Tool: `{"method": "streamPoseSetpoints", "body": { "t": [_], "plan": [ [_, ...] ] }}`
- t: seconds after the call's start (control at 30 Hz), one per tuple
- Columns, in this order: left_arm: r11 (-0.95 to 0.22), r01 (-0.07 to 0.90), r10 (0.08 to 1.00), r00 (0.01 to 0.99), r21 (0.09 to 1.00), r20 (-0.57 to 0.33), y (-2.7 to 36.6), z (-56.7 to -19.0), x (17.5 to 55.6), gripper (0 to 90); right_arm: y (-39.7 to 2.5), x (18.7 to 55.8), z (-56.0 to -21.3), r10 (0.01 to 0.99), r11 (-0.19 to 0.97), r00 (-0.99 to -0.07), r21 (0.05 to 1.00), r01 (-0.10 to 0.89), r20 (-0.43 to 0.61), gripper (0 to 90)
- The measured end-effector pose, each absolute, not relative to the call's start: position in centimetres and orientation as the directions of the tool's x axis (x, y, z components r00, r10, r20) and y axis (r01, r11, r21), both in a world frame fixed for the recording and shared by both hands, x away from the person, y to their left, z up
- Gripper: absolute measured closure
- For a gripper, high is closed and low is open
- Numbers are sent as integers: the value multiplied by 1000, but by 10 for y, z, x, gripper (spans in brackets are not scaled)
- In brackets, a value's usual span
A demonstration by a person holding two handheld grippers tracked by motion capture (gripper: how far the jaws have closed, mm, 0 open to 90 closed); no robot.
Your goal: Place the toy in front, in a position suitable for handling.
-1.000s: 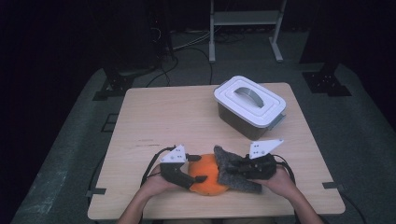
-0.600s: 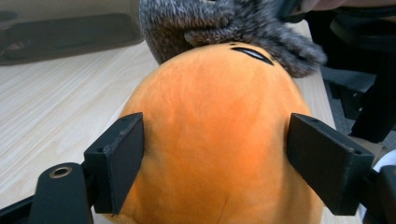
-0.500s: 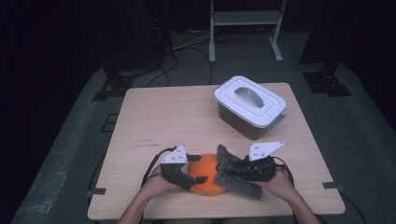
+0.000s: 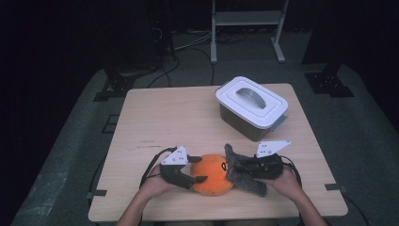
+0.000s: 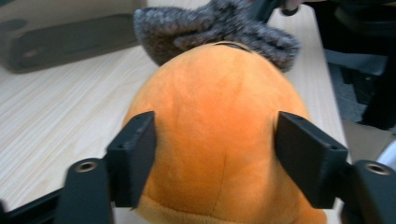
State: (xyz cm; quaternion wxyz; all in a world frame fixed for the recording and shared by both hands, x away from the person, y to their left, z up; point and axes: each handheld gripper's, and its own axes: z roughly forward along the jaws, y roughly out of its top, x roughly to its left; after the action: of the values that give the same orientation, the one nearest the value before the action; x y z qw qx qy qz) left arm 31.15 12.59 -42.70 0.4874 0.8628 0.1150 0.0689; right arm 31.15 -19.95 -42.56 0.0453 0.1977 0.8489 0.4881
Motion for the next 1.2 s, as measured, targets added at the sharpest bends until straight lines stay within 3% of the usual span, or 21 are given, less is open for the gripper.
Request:
{"method": "streamPoseSetpoints", "body": {
  "t": [0.13,0.27,0.63,0.77,0.93,1.2],
  "plan": [
    [-461,178,318,948,869,-26,124,-432,314,329,-189,302,-412,336,405,-937,884,233,93,751],
    [-445,205,339,940,872,-48,123,-433,317,317,-174,296,-410,312,451,-949,874,183,38,749],
    [-406,290,402,908,867,-115,130,-436,325,316,-196,308,-422,400,468,-915,846,254,54,751],
    [-387,303,429,895,871,-121,126,-437,324,280,-174,294,-411,325,459,-945,872,171,15,749],
    [-373,330,454,880,867,-140,125,-437,324,248,-165,291,-416,300,501,-954,853,143,-16,749],
    [-379,324,428,892,867,-146,125,-438,324,254,-195,306,-422,391,488,-920,841,234,29,752]
  ]
}}
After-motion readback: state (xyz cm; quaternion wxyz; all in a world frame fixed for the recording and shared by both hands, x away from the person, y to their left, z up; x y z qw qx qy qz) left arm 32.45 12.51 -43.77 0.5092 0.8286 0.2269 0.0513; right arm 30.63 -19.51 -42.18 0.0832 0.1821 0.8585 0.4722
